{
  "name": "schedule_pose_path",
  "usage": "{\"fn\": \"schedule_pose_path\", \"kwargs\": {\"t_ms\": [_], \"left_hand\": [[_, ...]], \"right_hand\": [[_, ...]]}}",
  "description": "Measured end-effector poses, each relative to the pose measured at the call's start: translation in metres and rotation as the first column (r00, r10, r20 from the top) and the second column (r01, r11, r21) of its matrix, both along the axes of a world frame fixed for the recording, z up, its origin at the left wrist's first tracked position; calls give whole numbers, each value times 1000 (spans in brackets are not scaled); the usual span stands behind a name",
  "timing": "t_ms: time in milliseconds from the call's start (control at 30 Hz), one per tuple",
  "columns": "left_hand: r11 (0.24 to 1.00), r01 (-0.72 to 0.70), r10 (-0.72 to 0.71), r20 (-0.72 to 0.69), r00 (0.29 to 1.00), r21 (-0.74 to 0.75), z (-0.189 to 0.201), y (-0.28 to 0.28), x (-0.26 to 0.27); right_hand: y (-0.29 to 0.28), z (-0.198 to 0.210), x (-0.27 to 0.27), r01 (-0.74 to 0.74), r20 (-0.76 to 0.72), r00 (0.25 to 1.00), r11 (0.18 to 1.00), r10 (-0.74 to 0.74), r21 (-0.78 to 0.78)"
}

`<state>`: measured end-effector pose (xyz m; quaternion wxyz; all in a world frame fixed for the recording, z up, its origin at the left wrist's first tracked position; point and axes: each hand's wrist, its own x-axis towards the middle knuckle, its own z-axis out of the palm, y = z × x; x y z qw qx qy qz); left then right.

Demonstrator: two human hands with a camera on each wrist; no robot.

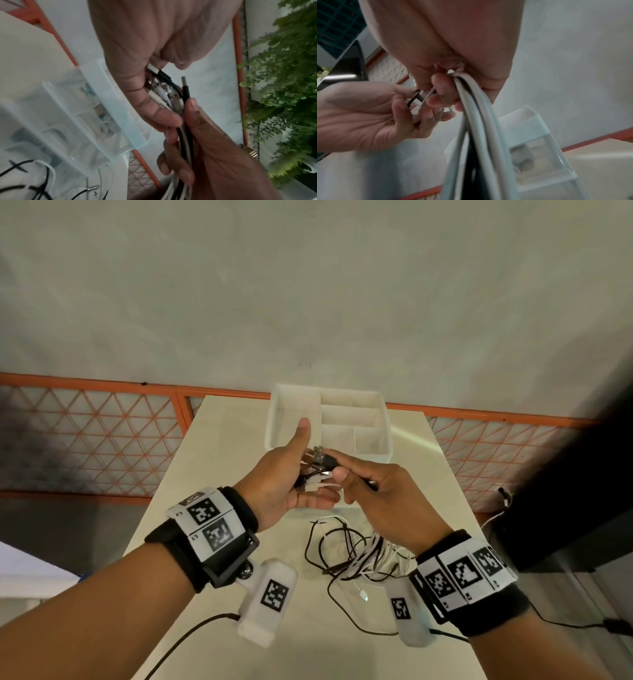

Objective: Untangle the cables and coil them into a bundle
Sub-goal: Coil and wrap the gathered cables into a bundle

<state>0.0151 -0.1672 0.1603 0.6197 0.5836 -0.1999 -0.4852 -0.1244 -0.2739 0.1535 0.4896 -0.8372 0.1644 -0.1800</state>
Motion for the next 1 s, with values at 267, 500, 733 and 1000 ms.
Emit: {"fn": "schedule_pose_path", "kwargs": {"t_ms": [267,500,733,1000], "left_hand": [[999,-24,24,7,1000,29,3,1,-3],[998,43,-49,111,993,52,4,-3,-13],[998,3,-4,-19,1000,-58,1,-2,-10],[1000,28,-28,128,991,6,-1,-1,-11]], "right_hand": [[4,-1,-3,-89,44,995,994,87,56],[9,-9,1,85,53,995,996,-87,33],[8,-14,1,148,103,983,987,-154,61],[13,-10,-4,-12,41,999,1000,13,-24]]}}
